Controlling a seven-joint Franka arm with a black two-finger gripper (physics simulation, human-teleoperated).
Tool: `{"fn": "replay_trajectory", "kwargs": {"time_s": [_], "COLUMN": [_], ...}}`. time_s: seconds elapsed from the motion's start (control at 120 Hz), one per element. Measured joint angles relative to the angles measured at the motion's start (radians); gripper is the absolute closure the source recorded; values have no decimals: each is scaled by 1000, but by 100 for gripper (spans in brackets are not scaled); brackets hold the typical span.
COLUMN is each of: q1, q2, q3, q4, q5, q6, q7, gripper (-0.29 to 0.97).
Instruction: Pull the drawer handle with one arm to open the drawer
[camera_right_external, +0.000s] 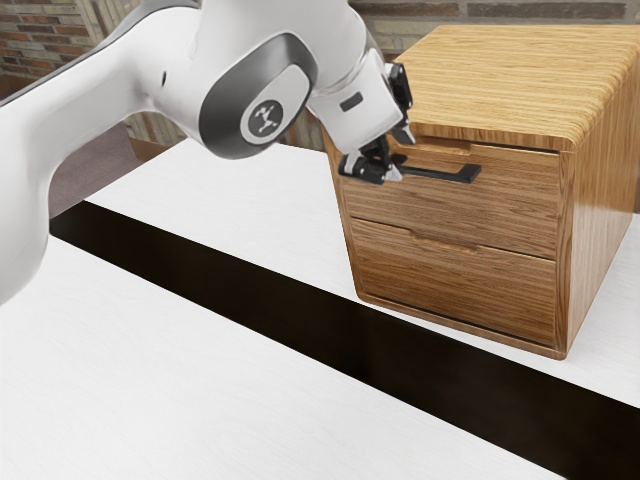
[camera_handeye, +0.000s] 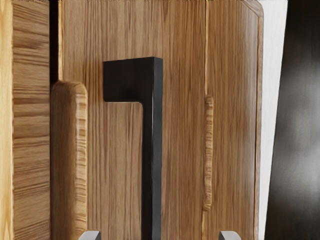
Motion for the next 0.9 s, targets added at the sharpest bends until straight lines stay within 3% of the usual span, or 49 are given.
{"fn": "replay_trajectory", "kwargs": {"time_s": [0.475, 0.9], "q1": [4, 1], "q2": [59, -14], "q3": [2, 0], "q4": [3, -102], "q5": [-35, -42], "q6": [5, 14], "q7": [12, -1], "gripper": [42, 75]}}
